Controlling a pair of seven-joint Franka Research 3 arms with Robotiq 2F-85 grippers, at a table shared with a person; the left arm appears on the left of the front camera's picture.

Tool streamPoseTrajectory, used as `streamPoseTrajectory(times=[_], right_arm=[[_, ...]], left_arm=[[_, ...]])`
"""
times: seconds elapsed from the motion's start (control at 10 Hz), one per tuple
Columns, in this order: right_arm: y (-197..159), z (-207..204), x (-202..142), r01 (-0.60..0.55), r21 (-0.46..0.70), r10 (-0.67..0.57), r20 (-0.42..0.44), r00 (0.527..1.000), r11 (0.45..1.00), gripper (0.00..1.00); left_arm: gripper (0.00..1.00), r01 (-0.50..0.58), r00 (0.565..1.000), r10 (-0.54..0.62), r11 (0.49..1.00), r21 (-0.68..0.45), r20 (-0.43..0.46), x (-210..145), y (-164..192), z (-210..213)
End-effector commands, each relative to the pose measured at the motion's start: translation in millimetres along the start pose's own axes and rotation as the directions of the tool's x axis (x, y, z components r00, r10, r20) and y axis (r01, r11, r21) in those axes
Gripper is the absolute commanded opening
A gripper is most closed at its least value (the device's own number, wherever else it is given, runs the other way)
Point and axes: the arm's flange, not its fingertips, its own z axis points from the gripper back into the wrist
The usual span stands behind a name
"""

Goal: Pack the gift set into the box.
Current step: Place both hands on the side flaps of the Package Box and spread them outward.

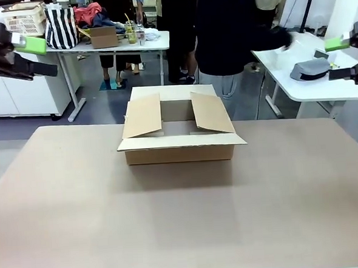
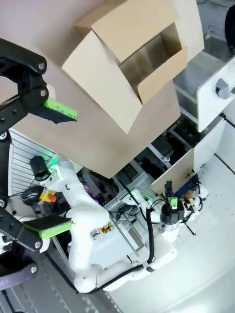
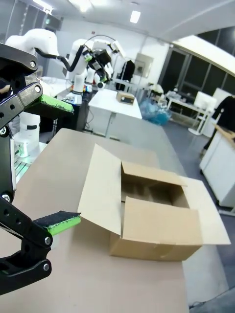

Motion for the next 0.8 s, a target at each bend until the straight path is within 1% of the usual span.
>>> streamPoseTrajectory(times=[0.0, 0.7], right_arm=[[-1.3, 1.9, 4.3, -0.022, 0.028, 0.021, 0.019, 1.000, 0.999, 1.00], [-1.3, 1.9, 4.3, -0.022, 0.028, 0.021, 0.019, 1.000, 0.999, 1.00]], left_arm=[[1.00, 0.017, 1.000, -0.017, 1.000, -0.003, 0.012, 2.2, 1.5, 1.4], [1.00, 0.017, 1.000, -0.017, 1.000, -0.003, 0.012, 2.2, 1.5, 1.4]])
